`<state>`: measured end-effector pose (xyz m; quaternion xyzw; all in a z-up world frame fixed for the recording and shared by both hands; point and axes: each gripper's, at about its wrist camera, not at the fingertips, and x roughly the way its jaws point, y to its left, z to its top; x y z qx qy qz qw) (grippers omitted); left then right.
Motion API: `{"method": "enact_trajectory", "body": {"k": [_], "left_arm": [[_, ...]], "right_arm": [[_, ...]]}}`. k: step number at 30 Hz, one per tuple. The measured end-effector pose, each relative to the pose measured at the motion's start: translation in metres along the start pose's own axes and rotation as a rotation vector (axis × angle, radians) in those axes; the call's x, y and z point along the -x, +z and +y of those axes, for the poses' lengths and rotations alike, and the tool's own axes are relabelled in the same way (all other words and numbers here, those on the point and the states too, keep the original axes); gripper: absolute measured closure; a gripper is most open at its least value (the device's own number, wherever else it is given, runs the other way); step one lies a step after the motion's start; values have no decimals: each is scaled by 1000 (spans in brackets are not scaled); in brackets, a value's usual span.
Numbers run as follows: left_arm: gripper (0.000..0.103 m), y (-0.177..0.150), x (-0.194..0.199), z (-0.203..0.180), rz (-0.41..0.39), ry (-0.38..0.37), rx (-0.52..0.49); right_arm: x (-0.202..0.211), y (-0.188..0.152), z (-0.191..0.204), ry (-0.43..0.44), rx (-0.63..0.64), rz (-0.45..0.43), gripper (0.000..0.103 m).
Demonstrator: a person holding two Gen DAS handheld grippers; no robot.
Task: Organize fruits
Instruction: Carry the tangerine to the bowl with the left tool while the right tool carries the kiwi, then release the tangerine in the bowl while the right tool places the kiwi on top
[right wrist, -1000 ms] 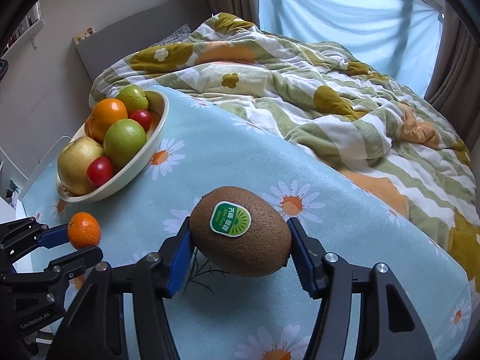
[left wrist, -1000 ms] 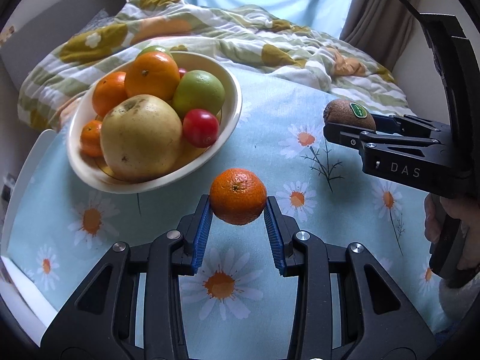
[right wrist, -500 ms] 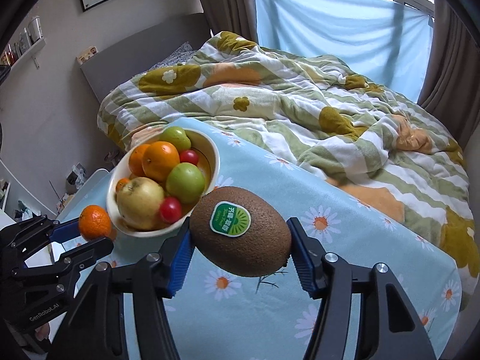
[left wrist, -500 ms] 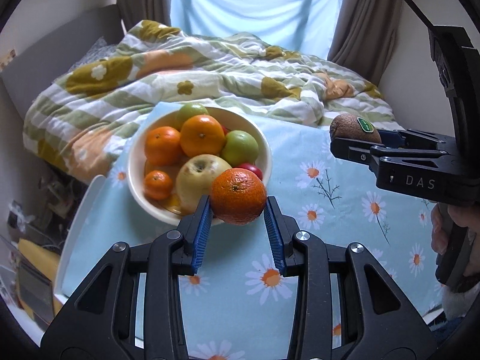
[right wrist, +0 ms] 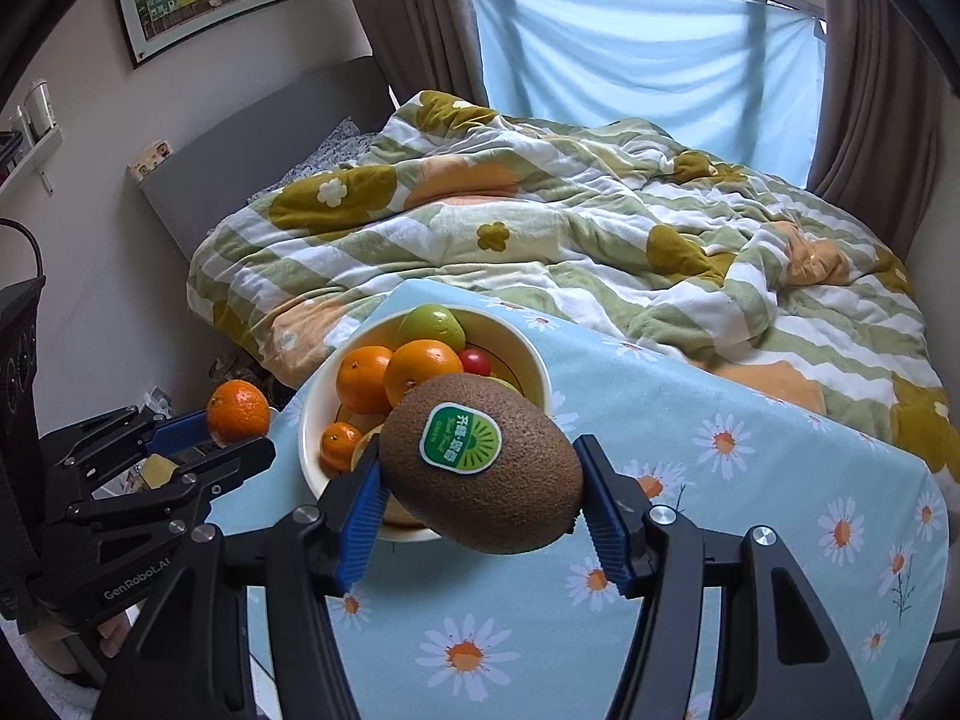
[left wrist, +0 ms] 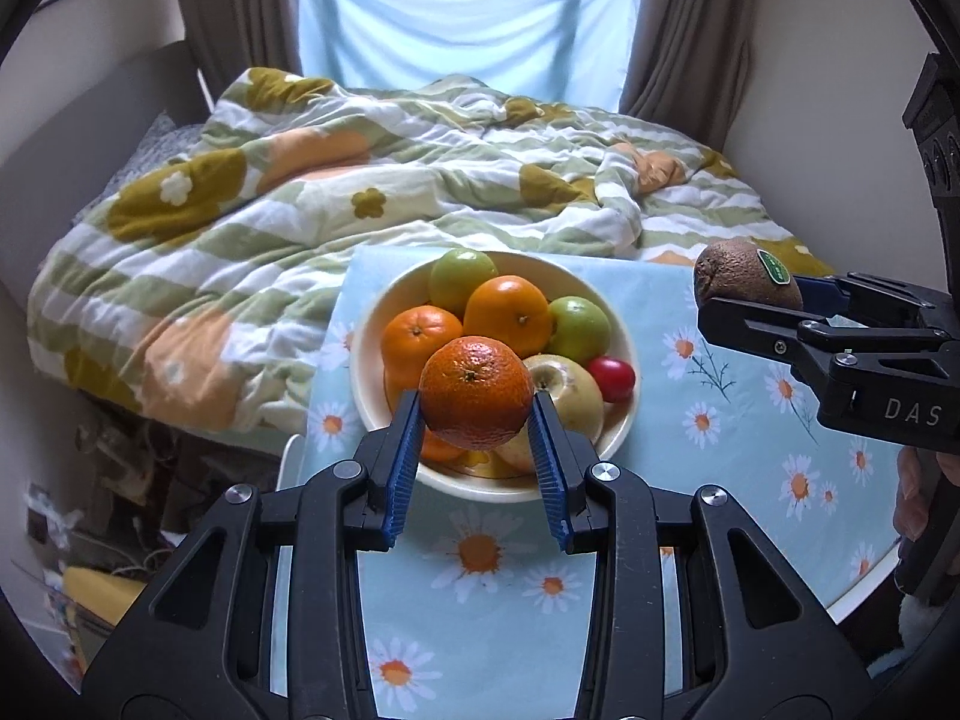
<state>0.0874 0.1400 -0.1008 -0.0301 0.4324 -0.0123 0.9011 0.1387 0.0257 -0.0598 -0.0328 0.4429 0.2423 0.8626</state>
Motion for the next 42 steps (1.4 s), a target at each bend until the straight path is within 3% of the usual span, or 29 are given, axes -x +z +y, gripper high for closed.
{"method": "enact_trajectory", "body": {"k": [10,19,25,26,28,29,30,42], "left_arm": [[61,8,-47,25,62,-104,-121],[61,12,-80,20,106,-204,-218],[60,18,-86,18,124,-216,-244],[58,19,-85,18,124,-208,-251],[37,21,-79,17,114,-205,-259],[9,22,-76,18,106,-209,-258],[0,24,-72,19,95,-211,-252],[0,19,-45,52,99,-92,-139]], "right_arm": [[-18,-3,21,-80,-107,-10,47],[-27,-12,19,-152,-207,-10,47],[-24,-13,13,-188,-245,-16,47],[-23,-11,13,-192,-249,-17,47],[-21,-9,12,-199,-254,-19,47],[-20,-8,13,-201,-254,-19,47],[-20,-6,12,-202,-254,-18,47],[-30,13,22,-122,-157,9,47]]}}
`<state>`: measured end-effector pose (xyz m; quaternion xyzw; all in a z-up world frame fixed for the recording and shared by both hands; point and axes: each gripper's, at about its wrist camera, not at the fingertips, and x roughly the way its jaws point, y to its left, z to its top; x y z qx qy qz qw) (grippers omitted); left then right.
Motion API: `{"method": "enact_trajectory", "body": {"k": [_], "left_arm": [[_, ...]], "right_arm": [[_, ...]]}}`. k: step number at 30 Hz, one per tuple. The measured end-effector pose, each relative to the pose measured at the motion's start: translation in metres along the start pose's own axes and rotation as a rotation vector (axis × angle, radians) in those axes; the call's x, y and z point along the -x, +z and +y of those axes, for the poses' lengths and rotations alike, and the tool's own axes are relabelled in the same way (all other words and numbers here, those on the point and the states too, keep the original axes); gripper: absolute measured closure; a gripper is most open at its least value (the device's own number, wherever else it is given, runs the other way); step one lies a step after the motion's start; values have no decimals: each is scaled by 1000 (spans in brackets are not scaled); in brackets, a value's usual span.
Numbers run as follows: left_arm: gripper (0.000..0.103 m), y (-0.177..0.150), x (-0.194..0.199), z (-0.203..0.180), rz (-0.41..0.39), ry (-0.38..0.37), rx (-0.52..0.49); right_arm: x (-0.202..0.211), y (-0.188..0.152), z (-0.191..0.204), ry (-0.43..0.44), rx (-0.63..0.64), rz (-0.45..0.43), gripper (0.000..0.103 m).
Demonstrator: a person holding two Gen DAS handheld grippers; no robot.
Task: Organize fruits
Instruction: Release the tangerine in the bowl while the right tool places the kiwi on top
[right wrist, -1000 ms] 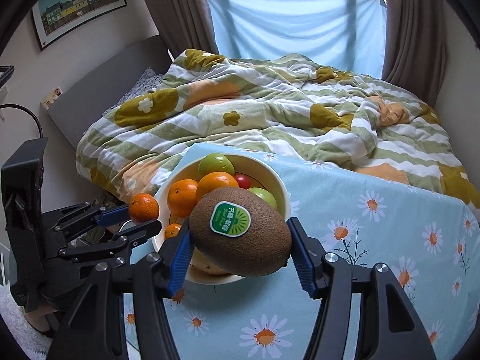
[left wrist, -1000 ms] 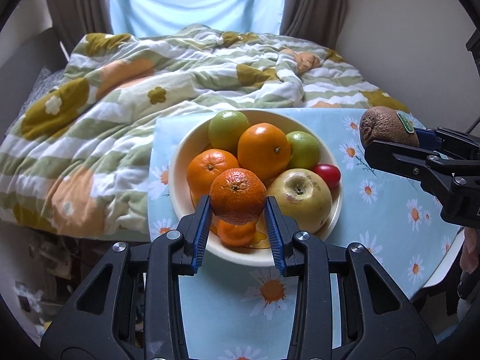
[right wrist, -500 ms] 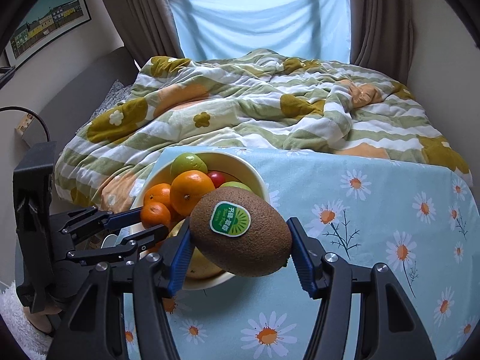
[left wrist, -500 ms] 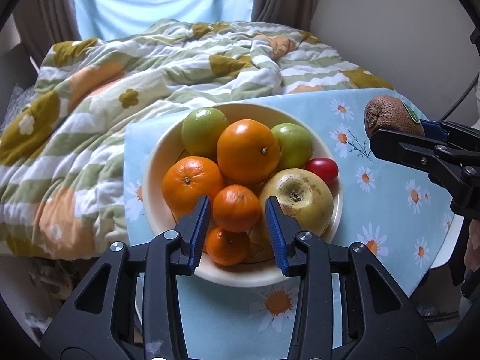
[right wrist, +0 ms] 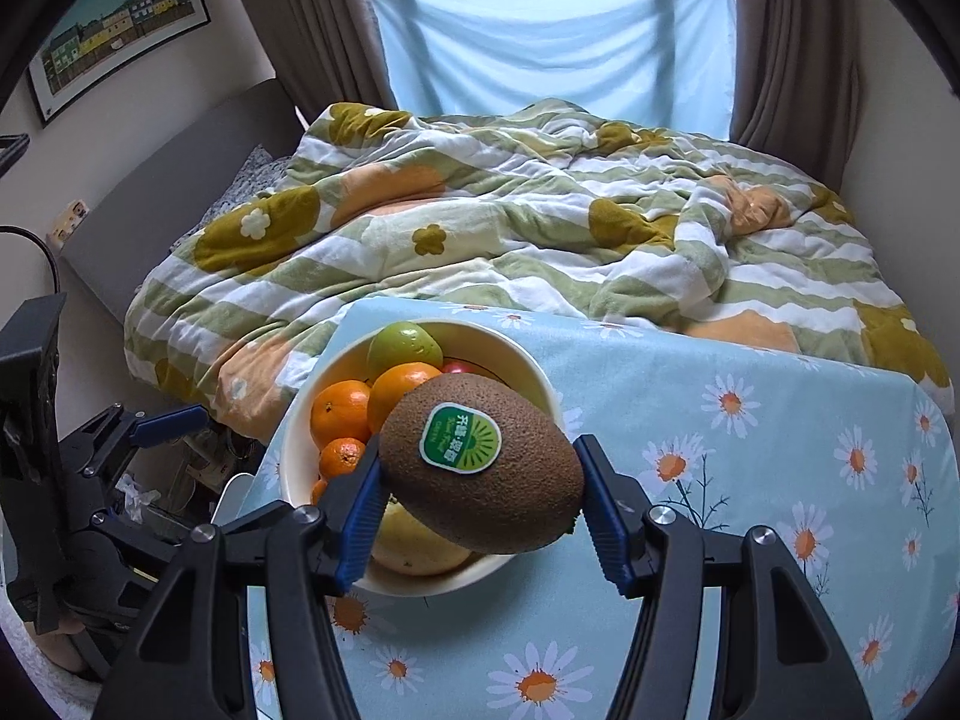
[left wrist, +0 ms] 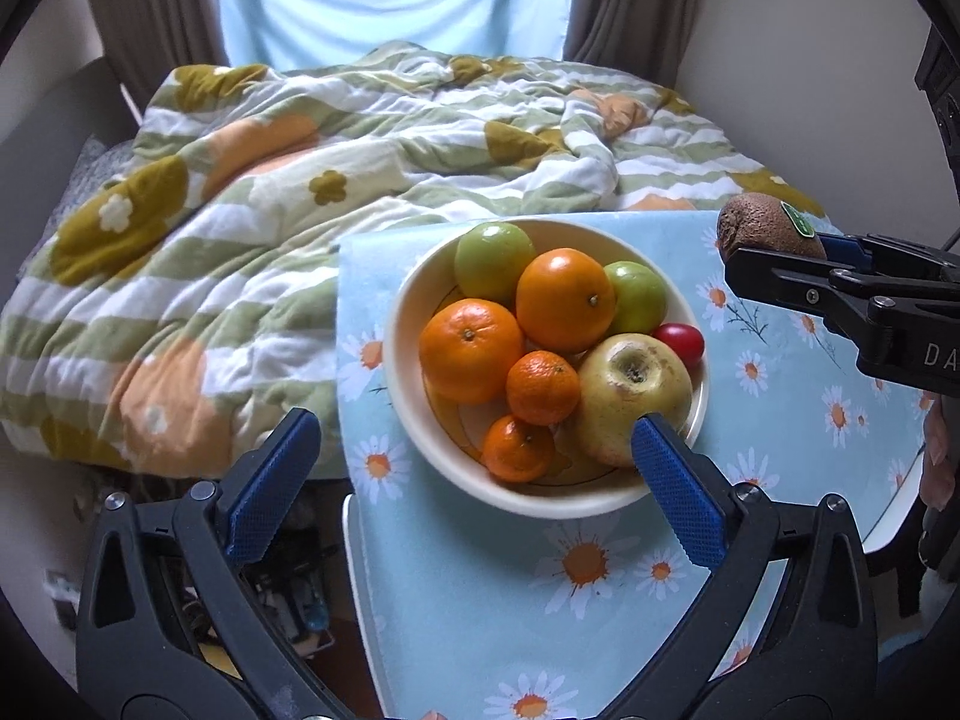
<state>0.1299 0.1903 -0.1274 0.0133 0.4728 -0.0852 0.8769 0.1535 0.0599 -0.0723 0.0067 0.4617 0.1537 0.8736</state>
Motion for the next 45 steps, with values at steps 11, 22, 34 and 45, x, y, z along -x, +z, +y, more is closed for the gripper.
{"method": "enact_trajectory", "body": {"k": [11,22,34,45], "left_arm": [[0,-23,12,12,12,78,139],[0,-36,12,15,30,82,164],[0,-33,19,17,21,56,80],[0,-6,67,-23,-49,125,69]], "right_arm": [[-39,7,18,113,118,63,47],[-61,2,27,160,108,102,45],[-39,-1,24,88,25,26,1],[36,2,2,69,24,-53,0]]}}
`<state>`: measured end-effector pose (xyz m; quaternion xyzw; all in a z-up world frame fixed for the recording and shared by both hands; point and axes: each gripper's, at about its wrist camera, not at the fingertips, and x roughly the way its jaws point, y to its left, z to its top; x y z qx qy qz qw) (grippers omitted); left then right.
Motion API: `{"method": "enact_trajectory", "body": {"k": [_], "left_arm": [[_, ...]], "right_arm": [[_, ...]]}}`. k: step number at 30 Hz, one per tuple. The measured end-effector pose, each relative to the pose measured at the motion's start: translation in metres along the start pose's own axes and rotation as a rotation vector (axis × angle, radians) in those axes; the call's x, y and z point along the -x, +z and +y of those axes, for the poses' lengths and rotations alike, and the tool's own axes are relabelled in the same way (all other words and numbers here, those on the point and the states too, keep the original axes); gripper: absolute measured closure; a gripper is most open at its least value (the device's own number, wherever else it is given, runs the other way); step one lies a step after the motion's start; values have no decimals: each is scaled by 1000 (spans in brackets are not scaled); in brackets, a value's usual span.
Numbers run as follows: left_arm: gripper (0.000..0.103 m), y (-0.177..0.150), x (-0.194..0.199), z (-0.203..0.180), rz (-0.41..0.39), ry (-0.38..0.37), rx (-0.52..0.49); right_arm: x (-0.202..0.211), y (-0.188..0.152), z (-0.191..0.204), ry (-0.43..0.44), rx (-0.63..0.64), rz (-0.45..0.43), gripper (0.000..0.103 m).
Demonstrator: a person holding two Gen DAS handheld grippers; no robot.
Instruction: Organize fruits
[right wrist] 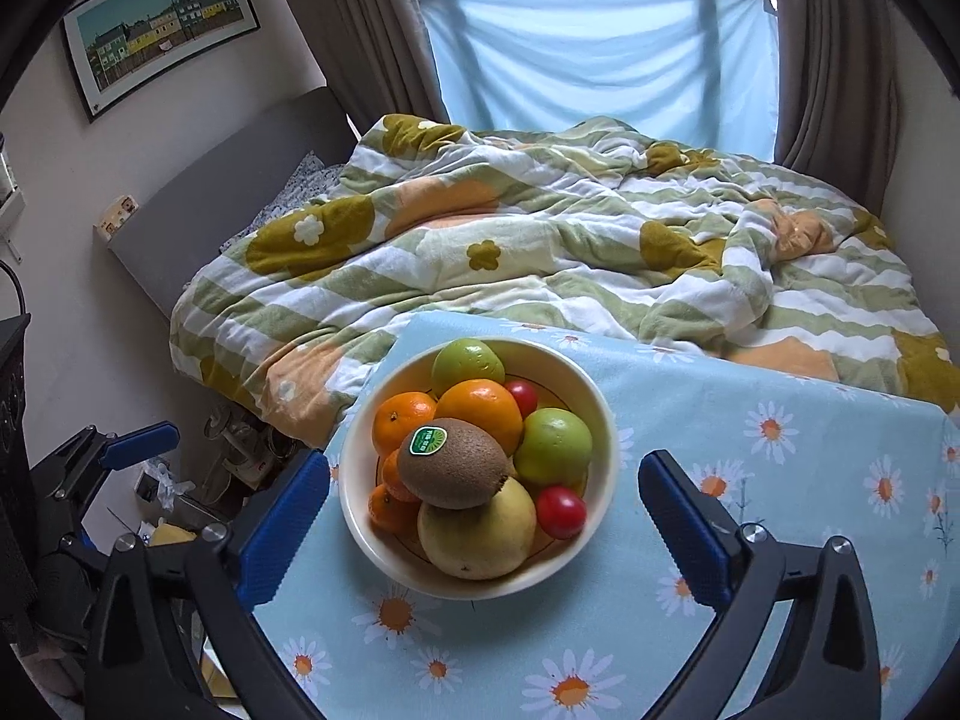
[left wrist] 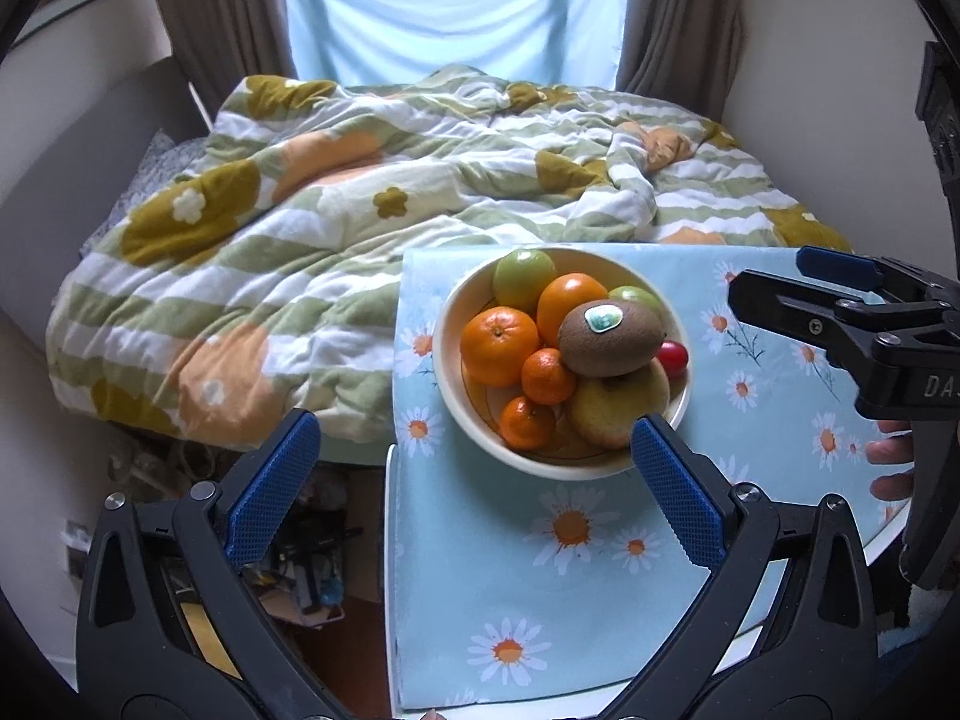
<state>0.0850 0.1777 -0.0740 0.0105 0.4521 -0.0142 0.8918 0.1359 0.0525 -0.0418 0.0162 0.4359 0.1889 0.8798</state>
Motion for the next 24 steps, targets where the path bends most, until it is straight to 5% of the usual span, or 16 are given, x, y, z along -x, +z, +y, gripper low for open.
{"method": "enact_trajectory", "body": {"k": [17,24], "left_arm": [[0,13,49,-85,-72,-53,17],[0,9,56,-98,-87,-60,10]], "right_arm": [[131,-42,-79,-337,-110,-33,0],[145,-54,-93,-370,-163,-44,1]]}}
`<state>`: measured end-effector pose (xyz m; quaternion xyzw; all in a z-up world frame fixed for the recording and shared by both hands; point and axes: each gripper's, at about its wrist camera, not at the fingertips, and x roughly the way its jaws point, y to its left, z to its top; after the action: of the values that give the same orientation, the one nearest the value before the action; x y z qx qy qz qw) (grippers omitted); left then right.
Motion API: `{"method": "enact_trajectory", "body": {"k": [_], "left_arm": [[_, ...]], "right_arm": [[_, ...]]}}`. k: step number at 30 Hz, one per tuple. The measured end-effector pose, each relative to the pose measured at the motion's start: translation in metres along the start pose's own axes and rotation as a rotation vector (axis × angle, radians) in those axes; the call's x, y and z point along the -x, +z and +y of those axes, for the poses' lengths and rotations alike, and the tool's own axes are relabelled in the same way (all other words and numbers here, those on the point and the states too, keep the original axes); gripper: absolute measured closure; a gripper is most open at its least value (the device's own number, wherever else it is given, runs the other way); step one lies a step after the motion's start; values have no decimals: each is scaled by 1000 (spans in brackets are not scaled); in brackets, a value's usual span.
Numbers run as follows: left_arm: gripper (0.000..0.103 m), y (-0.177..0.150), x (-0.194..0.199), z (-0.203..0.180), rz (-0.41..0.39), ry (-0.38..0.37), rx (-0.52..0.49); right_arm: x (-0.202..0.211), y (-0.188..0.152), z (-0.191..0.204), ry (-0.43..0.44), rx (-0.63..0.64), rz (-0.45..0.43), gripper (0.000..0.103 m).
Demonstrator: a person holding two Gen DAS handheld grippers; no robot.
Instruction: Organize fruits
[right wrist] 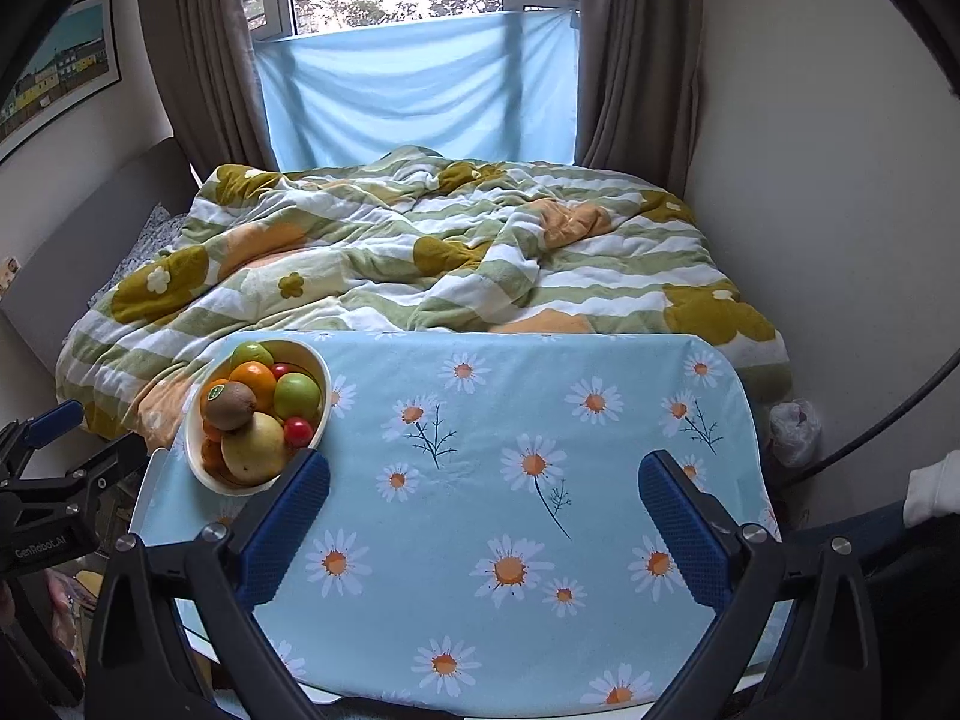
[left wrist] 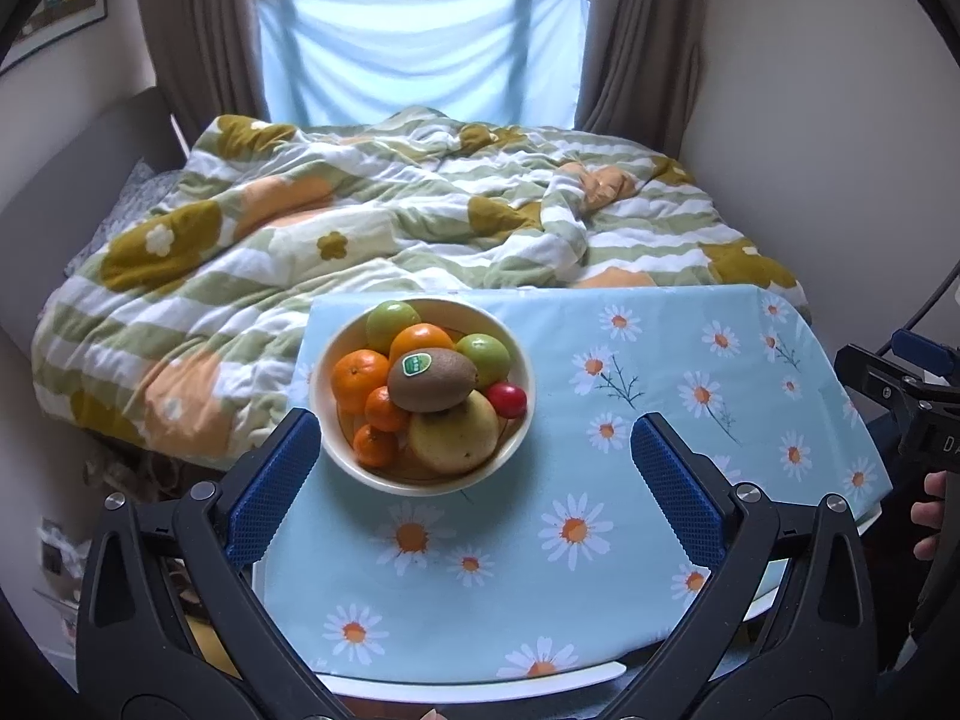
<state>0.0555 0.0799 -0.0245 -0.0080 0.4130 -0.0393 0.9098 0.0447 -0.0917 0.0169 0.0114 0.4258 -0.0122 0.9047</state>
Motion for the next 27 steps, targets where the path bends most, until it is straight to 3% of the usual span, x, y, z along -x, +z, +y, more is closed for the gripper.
{"method": "enact_trajectory", "body": {"k": [27], "left_arm": [[0,4,15,-6,-47,17,-1]], "right_arm": [[6,-1,-6,-14,-8,-18,1]]}}
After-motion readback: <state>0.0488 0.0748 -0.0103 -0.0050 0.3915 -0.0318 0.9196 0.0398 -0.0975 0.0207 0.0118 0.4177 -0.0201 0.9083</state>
